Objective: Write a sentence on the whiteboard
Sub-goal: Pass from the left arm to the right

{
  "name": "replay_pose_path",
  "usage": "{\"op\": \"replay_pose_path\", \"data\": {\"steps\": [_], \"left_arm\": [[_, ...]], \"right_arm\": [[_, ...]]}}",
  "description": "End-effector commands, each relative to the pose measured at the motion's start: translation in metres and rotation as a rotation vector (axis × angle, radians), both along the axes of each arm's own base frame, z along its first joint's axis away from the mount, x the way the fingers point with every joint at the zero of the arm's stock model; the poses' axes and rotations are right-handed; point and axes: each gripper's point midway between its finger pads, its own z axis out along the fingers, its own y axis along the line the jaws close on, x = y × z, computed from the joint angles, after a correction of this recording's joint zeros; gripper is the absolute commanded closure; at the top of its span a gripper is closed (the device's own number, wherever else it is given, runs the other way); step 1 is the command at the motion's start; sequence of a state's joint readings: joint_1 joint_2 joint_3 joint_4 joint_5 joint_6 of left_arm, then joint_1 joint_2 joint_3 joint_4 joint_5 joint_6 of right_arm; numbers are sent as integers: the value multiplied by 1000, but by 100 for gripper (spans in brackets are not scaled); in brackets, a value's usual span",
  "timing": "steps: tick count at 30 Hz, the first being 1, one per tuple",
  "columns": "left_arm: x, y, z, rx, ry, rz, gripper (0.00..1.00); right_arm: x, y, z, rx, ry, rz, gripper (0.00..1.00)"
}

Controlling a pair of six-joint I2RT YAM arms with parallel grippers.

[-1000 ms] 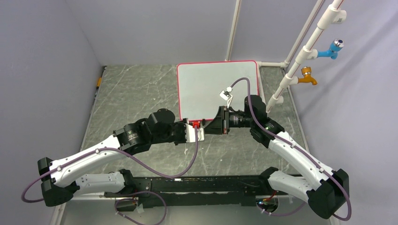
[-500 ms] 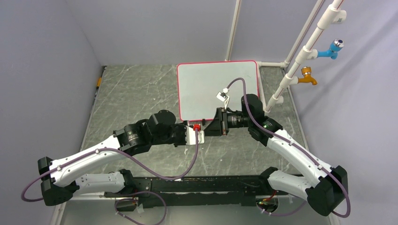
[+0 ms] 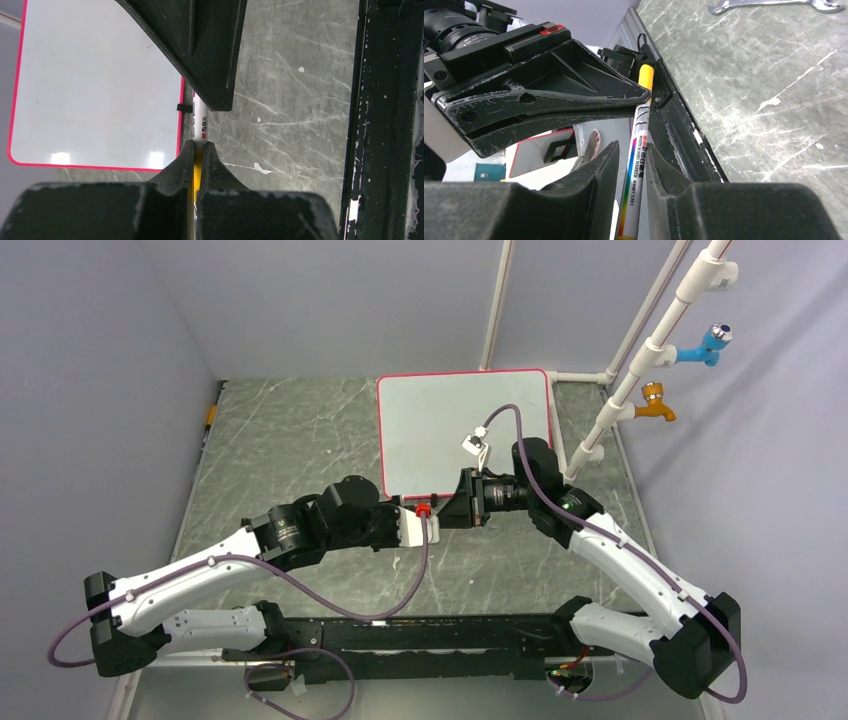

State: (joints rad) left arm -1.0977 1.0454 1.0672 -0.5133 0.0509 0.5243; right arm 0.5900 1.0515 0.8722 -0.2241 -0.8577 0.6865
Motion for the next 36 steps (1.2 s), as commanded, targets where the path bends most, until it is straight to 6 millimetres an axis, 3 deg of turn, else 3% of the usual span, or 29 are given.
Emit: {"op": "replay_pose_path", "data": {"steps": [1, 36], "left_arm": [[6, -6, 18, -46, -10, 36, 100], [6, -8, 16, -57, 17, 55, 100]], "right_arm": [[5, 3, 13, 18, -40, -9, 72], [23, 13, 9, 29, -43, -58, 77]]}}
